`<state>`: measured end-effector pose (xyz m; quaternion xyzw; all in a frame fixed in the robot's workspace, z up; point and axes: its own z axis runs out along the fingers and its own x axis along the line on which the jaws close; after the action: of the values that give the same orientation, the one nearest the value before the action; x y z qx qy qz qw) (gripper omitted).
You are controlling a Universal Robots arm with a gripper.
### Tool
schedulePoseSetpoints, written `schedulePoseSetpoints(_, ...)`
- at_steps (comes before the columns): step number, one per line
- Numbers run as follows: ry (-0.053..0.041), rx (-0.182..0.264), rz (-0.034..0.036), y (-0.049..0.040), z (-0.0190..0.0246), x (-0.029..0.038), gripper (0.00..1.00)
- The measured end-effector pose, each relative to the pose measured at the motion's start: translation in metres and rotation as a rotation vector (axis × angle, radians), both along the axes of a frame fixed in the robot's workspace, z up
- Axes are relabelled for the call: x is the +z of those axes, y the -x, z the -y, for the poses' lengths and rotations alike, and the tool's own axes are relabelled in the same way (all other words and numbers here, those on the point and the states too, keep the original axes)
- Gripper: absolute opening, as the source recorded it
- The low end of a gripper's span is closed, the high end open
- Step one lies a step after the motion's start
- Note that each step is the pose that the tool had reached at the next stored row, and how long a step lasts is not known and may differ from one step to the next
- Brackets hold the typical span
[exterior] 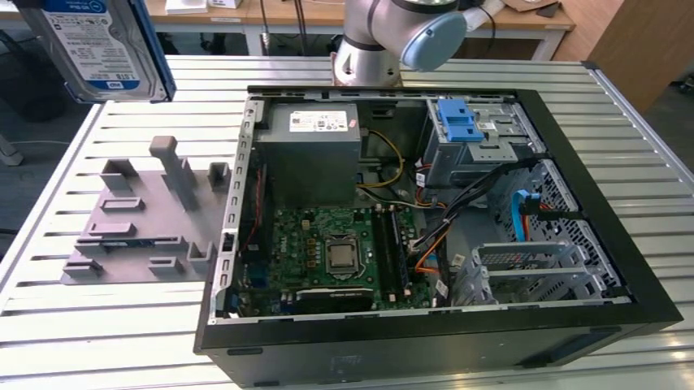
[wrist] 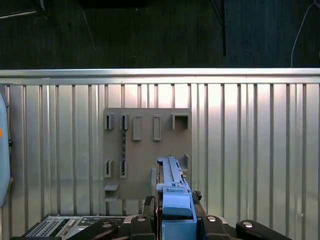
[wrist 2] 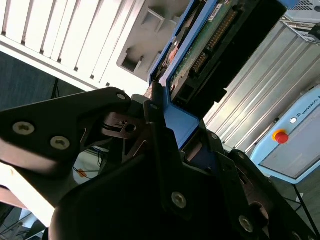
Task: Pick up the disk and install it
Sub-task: 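Pick up the disk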
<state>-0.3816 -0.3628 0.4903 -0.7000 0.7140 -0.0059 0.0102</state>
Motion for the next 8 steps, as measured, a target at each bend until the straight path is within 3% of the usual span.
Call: schedulePoseSetpoints(8,0.0000,0.000,0.0000,-0.0031,0.0005,0.0000,0.36)
